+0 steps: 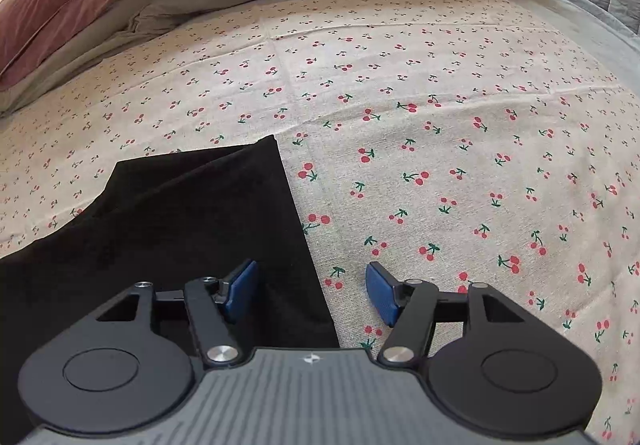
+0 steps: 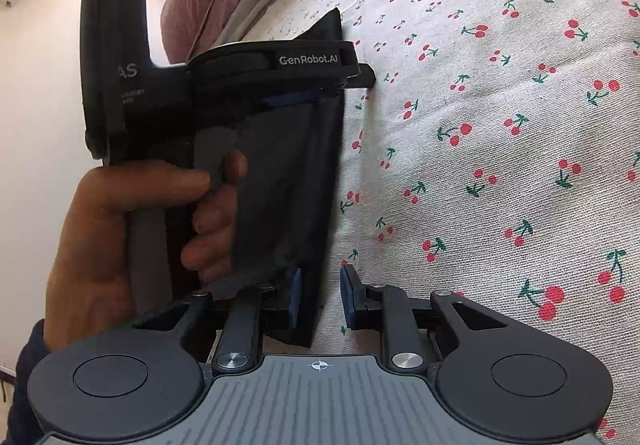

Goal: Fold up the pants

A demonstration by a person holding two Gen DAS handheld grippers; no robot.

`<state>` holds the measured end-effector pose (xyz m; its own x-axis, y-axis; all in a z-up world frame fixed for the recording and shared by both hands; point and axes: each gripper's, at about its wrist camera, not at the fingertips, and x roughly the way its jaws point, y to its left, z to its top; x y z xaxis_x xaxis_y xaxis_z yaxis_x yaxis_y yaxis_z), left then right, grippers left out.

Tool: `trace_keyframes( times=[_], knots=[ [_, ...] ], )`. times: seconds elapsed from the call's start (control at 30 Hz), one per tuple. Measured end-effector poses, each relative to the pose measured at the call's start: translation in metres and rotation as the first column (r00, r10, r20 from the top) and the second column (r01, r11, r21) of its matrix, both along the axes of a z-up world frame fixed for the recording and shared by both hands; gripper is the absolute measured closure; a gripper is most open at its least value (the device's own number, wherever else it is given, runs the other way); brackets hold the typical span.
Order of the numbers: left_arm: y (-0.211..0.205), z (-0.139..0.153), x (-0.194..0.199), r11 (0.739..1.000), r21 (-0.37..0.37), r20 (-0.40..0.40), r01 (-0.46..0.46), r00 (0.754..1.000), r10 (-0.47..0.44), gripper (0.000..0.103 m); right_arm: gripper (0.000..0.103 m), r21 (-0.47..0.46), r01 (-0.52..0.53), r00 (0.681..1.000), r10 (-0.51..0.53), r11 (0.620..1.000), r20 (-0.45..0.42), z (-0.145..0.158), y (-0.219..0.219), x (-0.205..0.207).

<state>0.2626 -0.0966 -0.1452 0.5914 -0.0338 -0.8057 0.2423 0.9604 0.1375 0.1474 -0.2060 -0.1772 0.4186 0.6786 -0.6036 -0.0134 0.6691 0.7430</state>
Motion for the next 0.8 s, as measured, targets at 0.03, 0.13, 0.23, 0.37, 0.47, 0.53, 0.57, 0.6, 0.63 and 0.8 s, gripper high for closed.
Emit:
trace_keyframes(
  times=[0.03, 0.13, 0.23, 0.37, 0.47, 0.53, 0.57, 0.6, 0.63, 0.8],
  knots=[
    [-0.003, 0.001, 0.006, 1.0, 0.013, -0.006, -0.004, 1.0, 0.004, 0.053, 0.081, 0.004, 0.002, 1.0, -0.002, 1.0, -0.001, -0.001, 0.0, 0.0],
    [-0.012, 0.001, 0.019, 0.998, 0.056, -0.022, 0.0, 1.0, 0.001, 0.053, 0.081, 0.032, 0.008, 1.0, -0.007, 0.999, -0.011, -0.005, -0.005, -0.001],
    [-0.017, 0.001, 0.026, 0.996, 0.086, -0.03, -0.005, 1.0, 0.008, 0.053, 0.081, 0.053, 0.014, 1.0, -0.013, 0.998, -0.015, -0.007, -0.01, -0.002],
    [-0.025, 0.0, 0.021, 0.988, 0.148, -0.015, 0.041, 0.999, -0.039, 0.06, 0.077, 0.073, 0.014, 1.0, -0.013, 0.997, -0.01, -0.009, -0.012, -0.004],
    [-0.029, 0.001, 0.019, 0.98, 0.188, -0.014, 0.061, 0.998, -0.06, 0.087, 0.066, 0.122, 0.022, 1.0, -0.019, 0.992, -0.025, -0.01, -0.014, -0.003],
    [-0.033, -0.002, 0.02, 0.962, 0.267, -0.014, 0.061, 0.998, -0.06, 0.103, 0.066, 0.129, 0.027, 0.999, -0.023, 0.991, -0.031, -0.01, -0.017, -0.003],
    [-0.034, -0.003, 0.019, 0.958, 0.277, -0.014, 0.074, 0.997, -0.073, 0.103, 0.066, 0.128, 0.027, 0.999, -0.023, 0.991, -0.03, -0.01, -0.017, -0.003],
    [-0.034, -0.003, 0.019, 0.957, 0.278, -0.012, 0.079, 0.997, -0.078, 0.103, 0.066, 0.124, 0.025, 0.999, -0.022, 0.992, -0.026, -0.01, -0.019, -0.003],
    [-0.032, 0.0, 0.018, 0.961, 0.267, -0.006, 0.078, 0.997, -0.08, 0.103, 0.066, 0.12, 0.024, 1.0, -0.021, 0.993, -0.021, -0.009, -0.019, -0.004],
    [-0.004, 0.028, 0.011, 0.994, 0.101, 0.04, 0.041, 0.998, -0.046, 0.103, 0.066, 0.114, 0.029, 1.0, -0.028, 0.993, -0.006, -0.011, -0.016, -0.002]
  ],
)
